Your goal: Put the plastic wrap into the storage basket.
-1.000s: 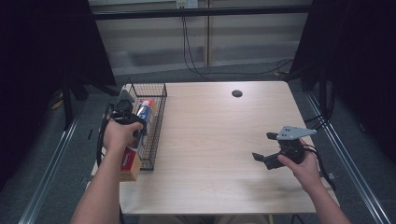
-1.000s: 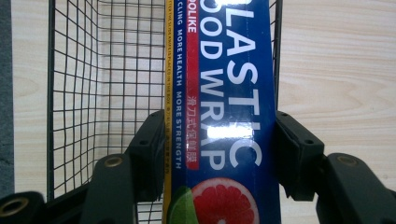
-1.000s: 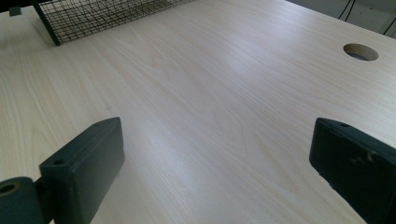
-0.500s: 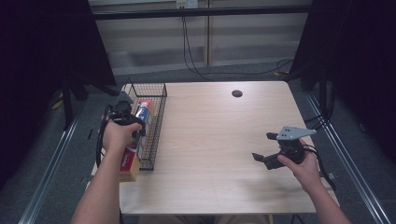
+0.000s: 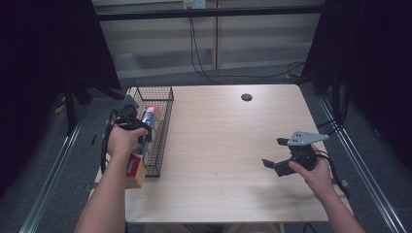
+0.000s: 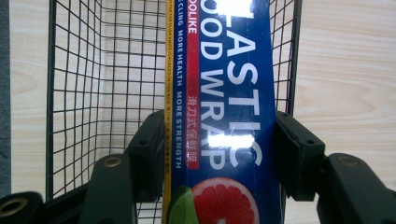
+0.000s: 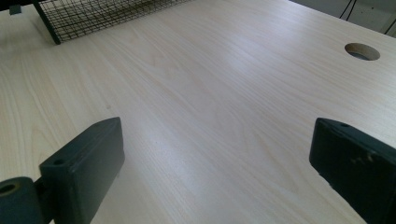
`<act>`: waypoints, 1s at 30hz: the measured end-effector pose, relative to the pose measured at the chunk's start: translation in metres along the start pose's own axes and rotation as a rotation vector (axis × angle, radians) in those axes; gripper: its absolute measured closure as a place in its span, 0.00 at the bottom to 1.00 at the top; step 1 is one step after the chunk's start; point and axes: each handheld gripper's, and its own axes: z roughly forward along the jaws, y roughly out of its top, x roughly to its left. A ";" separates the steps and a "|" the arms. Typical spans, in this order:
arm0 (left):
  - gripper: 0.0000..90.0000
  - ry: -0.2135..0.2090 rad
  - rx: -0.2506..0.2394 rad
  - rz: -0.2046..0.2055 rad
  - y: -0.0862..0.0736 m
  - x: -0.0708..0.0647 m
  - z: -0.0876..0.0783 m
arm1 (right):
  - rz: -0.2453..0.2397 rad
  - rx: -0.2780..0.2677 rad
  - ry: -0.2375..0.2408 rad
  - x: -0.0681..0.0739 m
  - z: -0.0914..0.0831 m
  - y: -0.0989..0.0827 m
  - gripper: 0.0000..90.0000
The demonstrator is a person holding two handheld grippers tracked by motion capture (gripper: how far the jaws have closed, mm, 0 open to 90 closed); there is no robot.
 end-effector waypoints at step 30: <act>0.47 0.001 0.004 -0.014 0.001 0.002 0.008 | 0.005 0.000 0.015 -0.003 0.006 0.001 0.03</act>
